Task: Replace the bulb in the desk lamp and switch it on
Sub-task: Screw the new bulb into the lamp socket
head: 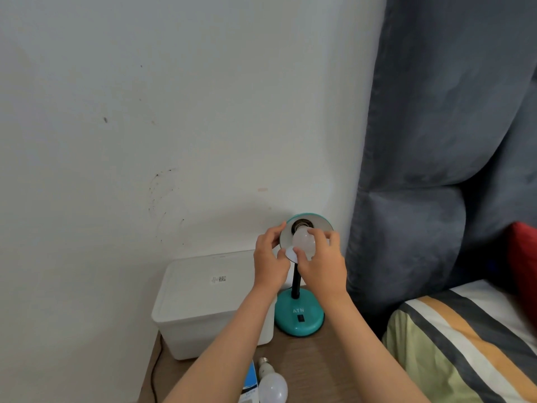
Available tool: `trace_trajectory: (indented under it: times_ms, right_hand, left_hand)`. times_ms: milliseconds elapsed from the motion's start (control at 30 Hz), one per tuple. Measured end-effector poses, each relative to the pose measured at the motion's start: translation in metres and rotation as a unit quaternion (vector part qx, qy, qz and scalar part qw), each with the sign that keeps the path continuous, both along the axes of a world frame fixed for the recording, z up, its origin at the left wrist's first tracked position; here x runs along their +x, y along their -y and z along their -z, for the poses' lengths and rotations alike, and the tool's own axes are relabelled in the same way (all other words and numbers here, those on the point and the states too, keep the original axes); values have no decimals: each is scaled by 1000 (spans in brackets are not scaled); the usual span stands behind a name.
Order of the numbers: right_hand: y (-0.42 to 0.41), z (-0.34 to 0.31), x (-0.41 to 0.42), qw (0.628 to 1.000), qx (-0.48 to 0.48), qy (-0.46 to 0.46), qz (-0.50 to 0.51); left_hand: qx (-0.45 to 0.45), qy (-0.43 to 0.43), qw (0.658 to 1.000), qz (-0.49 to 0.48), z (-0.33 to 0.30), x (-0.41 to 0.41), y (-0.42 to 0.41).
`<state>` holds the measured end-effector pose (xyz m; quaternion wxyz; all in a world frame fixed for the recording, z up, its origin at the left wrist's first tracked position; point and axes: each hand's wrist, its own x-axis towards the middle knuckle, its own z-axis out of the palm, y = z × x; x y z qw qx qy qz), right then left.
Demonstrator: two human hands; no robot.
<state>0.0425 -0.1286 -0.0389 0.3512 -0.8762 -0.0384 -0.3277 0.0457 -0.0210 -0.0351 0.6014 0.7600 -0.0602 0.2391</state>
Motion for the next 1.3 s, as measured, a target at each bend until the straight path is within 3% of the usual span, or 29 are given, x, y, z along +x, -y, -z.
trace_trajectory:
  times_ms: [367, 600, 800, 1000, 1167, 1300]
  right_hand:
    - [8, -8, 2, 999, 2, -19, 33]
    - [6, 2, 0, 995, -99, 22, -20]
    - [8, -7, 2, 999, 12, -31, 23]
    - [4, -1, -3, 998, -48, 22, -35]
    - [9, -4, 1, 999, 20, -24, 22]
    - [5, -3, -4, 999, -38, 30, -26]
  left_hand:
    - [-10, -1, 1000, 5, -2, -3, 1]
    - [-10, 1, 1000, -1, -2, -3, 2]
    - [-1, 6, 1000, 1, -1, -5, 1]
    - [3, 2, 1000, -3, -1, -3, 1]
    - [3, 0, 1000, -5, 0, -3, 2]
    - [2, 4, 1000, -7, -1, -4, 3]
